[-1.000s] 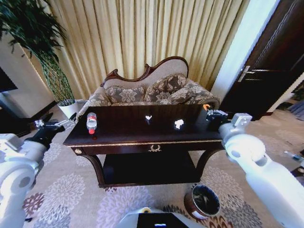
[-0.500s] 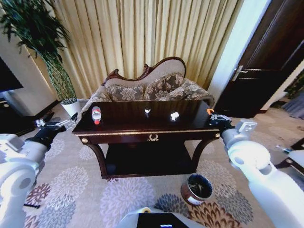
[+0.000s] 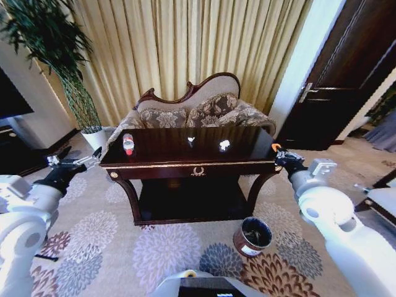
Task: Move to the front of the table and place the trash on the table into the trash bin.
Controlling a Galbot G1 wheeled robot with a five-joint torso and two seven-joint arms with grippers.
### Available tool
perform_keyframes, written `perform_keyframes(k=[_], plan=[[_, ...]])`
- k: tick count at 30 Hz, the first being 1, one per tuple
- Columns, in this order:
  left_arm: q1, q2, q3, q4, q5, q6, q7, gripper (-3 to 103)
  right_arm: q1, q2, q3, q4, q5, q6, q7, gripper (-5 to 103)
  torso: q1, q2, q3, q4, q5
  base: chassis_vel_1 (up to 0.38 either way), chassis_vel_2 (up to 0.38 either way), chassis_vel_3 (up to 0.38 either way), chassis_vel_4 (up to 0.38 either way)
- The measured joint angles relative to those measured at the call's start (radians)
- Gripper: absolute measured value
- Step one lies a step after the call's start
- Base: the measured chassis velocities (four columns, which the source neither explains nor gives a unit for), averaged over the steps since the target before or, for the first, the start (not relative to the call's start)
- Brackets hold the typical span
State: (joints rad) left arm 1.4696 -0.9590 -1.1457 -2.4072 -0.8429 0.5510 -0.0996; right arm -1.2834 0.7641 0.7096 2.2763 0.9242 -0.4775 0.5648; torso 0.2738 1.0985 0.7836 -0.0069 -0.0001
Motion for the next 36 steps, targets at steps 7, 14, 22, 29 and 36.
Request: perform_keyframes(k=[7,14,22,29,36], plan=[[-0.002,0.0,0.002,-0.003,0.0,0.0,0.0,100,-0.004,0.011,-0.019,-0.008,-0.028,0.012,-0.003,2,-0.001,0.001,-0.001,0.0006,-0.0003,0.196,-0.201,-0.195,0.211],[-0.002,-0.003,0.01,-0.007,0.003,0.0,-0.001,100,-0.034,0.069,-0.061,-0.06,-0.045,0.002,-0.005,2,-0.002,0.001,-0.001,-0.0005,0.0,0.089,-0.09,-0.106,0.102],[0.004,-0.004,0.013,-0.019,0.003,0.0,-0.003,100,-0.036,0.177,-0.114,-0.285,-0.121,-0.032,-0.011,2,0.001,0.0,0.0,-0.0001,0.0,-0.013,0.011,0.017,-0.012],[0.021,-0.004,0.009,-0.023,0.003,-0.008,-0.003,100,0.034,0.233,-0.155,-0.491,-0.189,-0.027,-0.025,2,-0.001,0.001,-0.001,-0.0001,0.0002,0.0,0.0,0.0,0.0],[0.034,0.002,0.001,-0.022,0.0,-0.015,-0.001,100,0.111,0.335,-0.187,-0.679,-0.28,-0.001,-0.041,2,-0.001,0.0,0.0,0.0001,0.0001,0.0,0.0,0.0,0.0]])
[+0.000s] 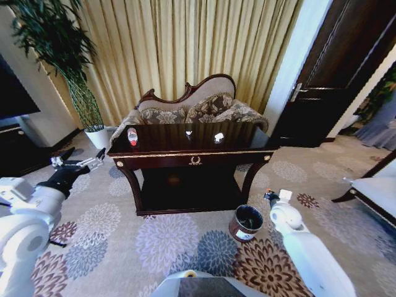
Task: Move to the front of the table and place the trash on the table into the trash bin.
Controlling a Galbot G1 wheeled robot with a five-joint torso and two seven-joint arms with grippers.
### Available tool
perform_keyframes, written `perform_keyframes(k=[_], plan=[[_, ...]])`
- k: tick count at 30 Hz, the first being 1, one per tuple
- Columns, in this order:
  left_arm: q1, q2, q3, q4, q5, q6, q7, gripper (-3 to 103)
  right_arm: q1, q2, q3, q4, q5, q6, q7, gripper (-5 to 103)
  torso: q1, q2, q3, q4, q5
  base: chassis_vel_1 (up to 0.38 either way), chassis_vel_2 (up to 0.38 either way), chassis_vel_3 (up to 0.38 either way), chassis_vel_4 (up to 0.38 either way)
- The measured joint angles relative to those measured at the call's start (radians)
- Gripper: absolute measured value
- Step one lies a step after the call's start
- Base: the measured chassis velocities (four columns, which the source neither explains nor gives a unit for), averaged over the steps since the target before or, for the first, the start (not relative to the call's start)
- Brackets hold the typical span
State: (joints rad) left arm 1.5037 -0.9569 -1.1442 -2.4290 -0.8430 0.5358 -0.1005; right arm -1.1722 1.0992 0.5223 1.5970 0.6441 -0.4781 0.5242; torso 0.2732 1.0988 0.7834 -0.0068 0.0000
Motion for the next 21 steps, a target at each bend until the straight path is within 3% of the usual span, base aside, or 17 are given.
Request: perform_keyframes(k=[7,15,17,19,21], plan=[[-0.007,0.013,0.003,0.011,-0.003,-0.003,0.0,100,0.008,0.061,-0.011,-0.045,-0.064,0.032,-0.028,0,0.0,0.0,0.0,-0.0002,0.0001,0.0,0.0,0.0,0.0],[-0.028,0.003,0.043,0.02,0.01,-0.006,-0.015,100,0.038,0.079,-0.02,-0.096,-0.11,0.09,-0.048,32,0.0,0.0,0.0,0.0001,-0.0001,0.0,0.0,0.0,0.0],[-0.028,0.002,0.045,0.02,0.013,-0.007,-0.015,100,0.038,0.078,-0.02,-0.097,-0.11,0.092,-0.05,32,0.0,0.0,0.0,0.0,-0.0001,0.0,0.0,0.0,0.0],[-0.034,0.003,0.052,0.024,0.017,-0.008,-0.016,100,0.039,0.068,-0.02,-0.099,-0.123,0.113,-0.056,48,0.0,0.0,0.0,-0.0003,0.0,0.0,0.0,0.0,0.0],[-0.037,0.005,0.053,0.025,0.017,-0.008,-0.016,100,0.04,0.066,-0.018,-0.096,-0.124,0.119,-0.056,48,0.0,0.0,0.0,-0.0003,0.0002,0.0,0.0,0.0,0.0]])
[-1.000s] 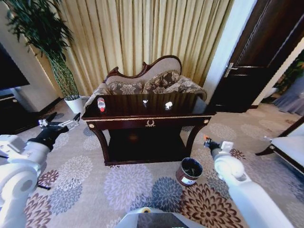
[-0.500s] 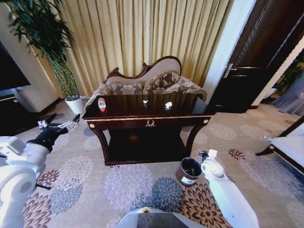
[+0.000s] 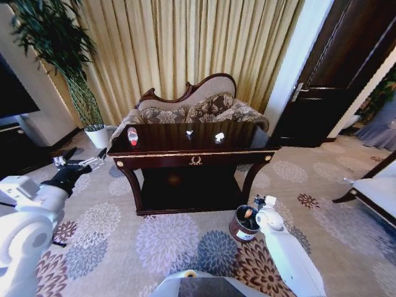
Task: Move to the front of the table and place the trash on the table into the trash bin.
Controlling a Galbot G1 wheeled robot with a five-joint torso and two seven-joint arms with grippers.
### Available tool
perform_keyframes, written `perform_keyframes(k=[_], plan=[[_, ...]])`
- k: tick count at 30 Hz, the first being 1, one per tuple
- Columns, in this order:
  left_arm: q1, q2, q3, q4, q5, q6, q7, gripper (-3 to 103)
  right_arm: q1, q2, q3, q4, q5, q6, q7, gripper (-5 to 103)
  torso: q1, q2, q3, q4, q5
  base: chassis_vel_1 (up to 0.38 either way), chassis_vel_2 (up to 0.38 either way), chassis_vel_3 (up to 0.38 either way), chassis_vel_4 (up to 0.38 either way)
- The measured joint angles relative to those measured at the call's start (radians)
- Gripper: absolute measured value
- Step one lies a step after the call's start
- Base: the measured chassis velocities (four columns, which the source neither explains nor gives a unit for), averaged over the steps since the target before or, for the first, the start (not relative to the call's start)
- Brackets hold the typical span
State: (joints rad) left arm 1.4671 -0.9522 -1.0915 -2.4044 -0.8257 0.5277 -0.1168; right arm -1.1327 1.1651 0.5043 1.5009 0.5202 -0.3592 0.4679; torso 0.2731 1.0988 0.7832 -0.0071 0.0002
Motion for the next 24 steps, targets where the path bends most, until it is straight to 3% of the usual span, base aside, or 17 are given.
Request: perform_keyframes(k=[1,3,5,6,8,13,21,24], plan=[[-0.004,0.003,0.0,0.0,0.0,0.0,0.0,100,-0.004,-0.01,0.007,0.035,0.008,0.008,0.002,60,0.0,0.0,0.0,0.0001,0.0002,0.0,0.0,0.0,0.0],[-0.006,0.004,0.0,0.0,-0.001,0.0,-0.001,100,-0.009,-0.018,0.012,0.061,0.019,0.009,0.002,60,0.0,0.0,0.0,0.0002,0.0,0.0,0.0,0.0,0.0],[-0.008,0.004,0.0,-0.001,-0.001,0.0,-0.002,100,-0.037,-0.048,0.024,0.155,0.045,0.025,0.001,71,0.0,0.0,0.0,0.0003,-0.0002,0.0,0.0,0.0,0.0],[-0.008,0.004,0.0,-0.001,-0.001,0.0,-0.002,100,-0.037,-0.048,0.024,0.155,0.045,0.025,0.001,71,0.0,0.0,0.0,0.0003,-0.0002,0.0,0.0,0.0,0.0],[-0.007,0.002,0.0,-0.004,-0.002,0.0,-0.002,100,-0.081,-0.086,0.041,0.278,0.051,0.053,-0.01,82,0.0,0.0,0.0,0.0001,-0.0003,0.0,0.0,0.0,0.0],[-0.003,0.001,-0.003,-0.012,-0.002,0.0,-0.002,100,-0.166,-0.14,0.068,0.502,0.073,0.095,-0.02,96,0.0,0.0,0.0,-0.0001,-0.0004,0.0,0.0,0.0,0.0],[0.003,0.001,-0.009,-0.02,-0.002,-0.001,0.0,100,-0.304,-0.21,0.143,0.823,0.117,0.111,-0.069,100,0.0,0.0,0.0,0.0,-0.0003,0.0,0.0,0.0,0.0],[-0.003,0.001,-0.005,-0.02,-0.002,-0.003,0.002,100,-0.339,-0.227,0.164,0.898,0.154,0.075,-0.08,100,0.0,0.0,0.0,0.0,-0.0002,0.0,0.0,0.0,0.0]])
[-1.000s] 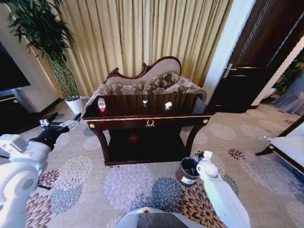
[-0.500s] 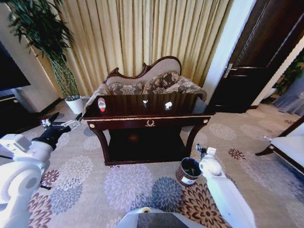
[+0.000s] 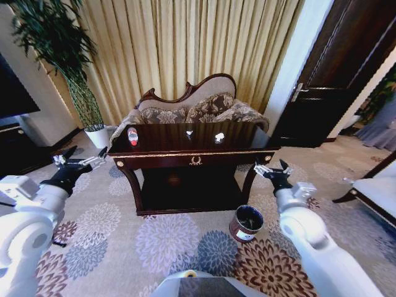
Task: Move to the front of the table and place the trash on the table into the trash bin.
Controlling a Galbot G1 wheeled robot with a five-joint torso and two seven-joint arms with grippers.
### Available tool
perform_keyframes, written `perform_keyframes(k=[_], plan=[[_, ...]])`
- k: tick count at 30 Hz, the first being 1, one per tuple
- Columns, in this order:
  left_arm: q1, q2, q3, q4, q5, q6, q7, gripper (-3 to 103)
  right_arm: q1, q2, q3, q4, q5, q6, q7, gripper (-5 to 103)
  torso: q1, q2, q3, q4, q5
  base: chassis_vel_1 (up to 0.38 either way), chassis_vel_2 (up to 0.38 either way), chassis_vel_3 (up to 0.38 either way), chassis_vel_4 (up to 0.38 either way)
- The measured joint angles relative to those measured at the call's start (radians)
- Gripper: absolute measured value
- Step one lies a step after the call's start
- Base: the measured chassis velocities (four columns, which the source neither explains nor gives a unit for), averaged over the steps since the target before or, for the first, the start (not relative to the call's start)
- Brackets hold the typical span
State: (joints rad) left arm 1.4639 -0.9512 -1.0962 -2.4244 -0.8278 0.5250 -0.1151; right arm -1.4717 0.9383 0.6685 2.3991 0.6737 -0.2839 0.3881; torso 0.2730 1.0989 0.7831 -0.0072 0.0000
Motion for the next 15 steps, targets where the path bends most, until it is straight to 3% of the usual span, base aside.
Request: perform_keyframes(k=[7,15], plan=[[-0.017,0.004,0.017,0.0,0.0,0.0,0.002,100,-0.013,0.004,0.0,0.042,0.059,-0.083,-0.02,100,0.0,0.0,0.0,0.0002,0.0001,0.0,0.0,0.0,0.0],[-0.017,0.011,0.016,0.005,0.0,0.001,0.002,100,0.0,0.002,-0.004,0.029,0.08,-0.086,-0.033,100,0.0,0.0,0.0,0.0001,0.0001,0.0,0.0,0.0,0.0]])
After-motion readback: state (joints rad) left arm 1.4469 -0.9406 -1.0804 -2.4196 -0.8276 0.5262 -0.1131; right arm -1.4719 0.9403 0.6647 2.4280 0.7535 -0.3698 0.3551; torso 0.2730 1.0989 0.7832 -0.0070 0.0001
